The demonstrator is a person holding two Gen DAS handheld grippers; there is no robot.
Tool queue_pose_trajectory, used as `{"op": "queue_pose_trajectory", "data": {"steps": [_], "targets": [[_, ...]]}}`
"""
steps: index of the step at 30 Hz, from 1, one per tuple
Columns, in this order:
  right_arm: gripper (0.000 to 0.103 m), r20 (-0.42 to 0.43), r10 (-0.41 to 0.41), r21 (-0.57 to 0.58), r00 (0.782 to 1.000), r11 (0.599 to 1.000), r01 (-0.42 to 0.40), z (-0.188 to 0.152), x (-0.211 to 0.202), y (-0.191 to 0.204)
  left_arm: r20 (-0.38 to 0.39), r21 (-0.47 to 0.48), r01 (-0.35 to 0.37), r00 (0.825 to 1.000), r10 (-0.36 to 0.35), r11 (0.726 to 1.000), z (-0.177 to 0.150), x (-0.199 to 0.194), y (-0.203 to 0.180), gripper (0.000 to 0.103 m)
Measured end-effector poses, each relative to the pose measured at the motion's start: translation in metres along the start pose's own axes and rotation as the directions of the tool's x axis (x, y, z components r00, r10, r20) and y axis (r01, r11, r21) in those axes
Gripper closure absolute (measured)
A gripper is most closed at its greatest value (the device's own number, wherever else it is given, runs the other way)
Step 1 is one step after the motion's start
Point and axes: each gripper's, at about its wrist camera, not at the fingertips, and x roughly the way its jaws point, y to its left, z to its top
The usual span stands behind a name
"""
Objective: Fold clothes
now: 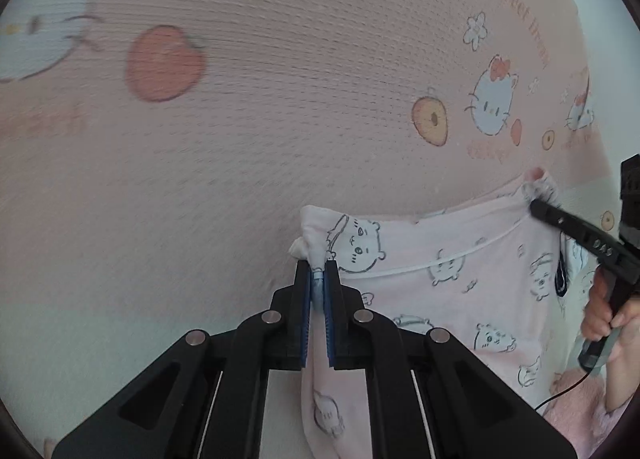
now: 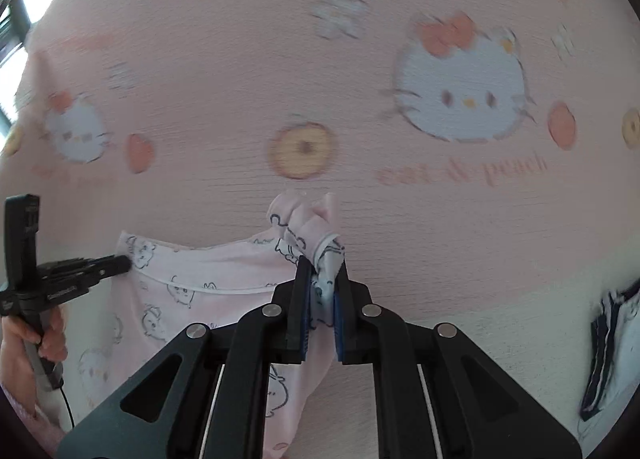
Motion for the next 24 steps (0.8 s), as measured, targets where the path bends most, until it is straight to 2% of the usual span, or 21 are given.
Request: {"op": "queue_pose_trajectory", "data": {"steps": [1, 3, 5, 6, 9, 11, 12, 14, 17, 19, 21, 22, 24], "targets": [[0.093, -0.024, -0.018, 0.003, 1.0, 1.0, 0.018, 0.0, 0.015, -0.004, -0.014, 0.005, -0.013, 1.0, 0.013, 1.0, 0.003, 0.005, -0.001, 0.092], [0.08, -0.095, -0.057, 0.002, 0.994, 0.998, 0.057, -0.002, 0.044, -0.011, -0.025, -0.005, -0.024, 0.999, 0.024, 1.0, 0.009, 0.009, 0.0, 0.087], [0.073, -0.124, -0.064, 0.055, 0.99, 0.996, 0.071, -0.008, 0.053, -0.018, 0.003, -0.018, -0.071, 0.997, 0.071, 0.997, 0.001, -0.012, 0.002, 0.067], [0.063, -0.091, -0.036, 0.095, 0.995, 0.994, 0.045, -0.01, 0.04, -0.02, 0.024, -0.013, -0.108, 0.994, 0.108, 0.994, -0.006, -0.026, 0.002, 0.066], [0.063, -0.004, 0.013, 0.176, 1.0, 0.984, -0.012, -0.025, -0.006, -0.023, 0.027, -0.072, -0.13, 0.991, 0.132, 0.989, -0.038, -0.066, 0.006, 0.065], [0.063, 0.037, 0.023, 0.198, 0.999, 0.98, -0.03, -0.045, -0.042, -0.022, -0.014, -0.172, -0.102, 0.995, 0.101, 0.98, -0.072, -0.086, 0.009, 0.064], [0.059, 0.035, 0.033, 0.209, 0.999, 0.977, -0.04, -0.061, -0.058, -0.02, -0.029, -0.219, -0.087, 0.996, 0.083, 0.972, -0.092, -0.094, 0.008, 0.064], [0.052, -0.003, 0.093, 0.238, 0.996, 0.967, -0.09, -0.101, -0.079, -0.014, -0.05, -0.302, -0.055, 0.998, 0.042, 0.952, -0.137, -0.109, 0.005, 0.064], [0.05, -0.097, 0.173, 0.251, 0.98, 0.957, -0.144, -0.168, -0.097, 0.0, -0.072, -0.376, -0.014, 0.997, -0.014, 0.926, -0.204, -0.124, -0.004, 0.064], [0.05, -0.164, 0.167, 0.196, 0.972, 0.971, -0.134, -0.212, -0.102, 0.018, -0.099, -0.397, 0.0, 0.994, -0.043, 0.918, -0.245, -0.125, -0.008, 0.064], [0.05, -0.214, 0.104, 0.112, 0.971, 0.99, -0.081, -0.243, -0.103, 0.032, -0.114, -0.43, 0.007, 0.992, -0.062, 0.903, -0.279, -0.123, -0.011, 0.064], [0.05, -0.228, 0.077, 0.072, 0.971, 0.995, -0.062, -0.255, -0.102, 0.039, -0.103, -0.461, 0.036, 0.99, -0.094, 0.887, -0.292, -0.12, -0.012, 0.064], [0.05, -0.233, 0.04, 0.02, 0.972, 0.999, -0.036, -0.27, -0.101, 0.05, -0.058, -0.538, 0.126, 0.981, -0.186, 0.833, -0.315, -0.111, -0.01, 0.064]]}}
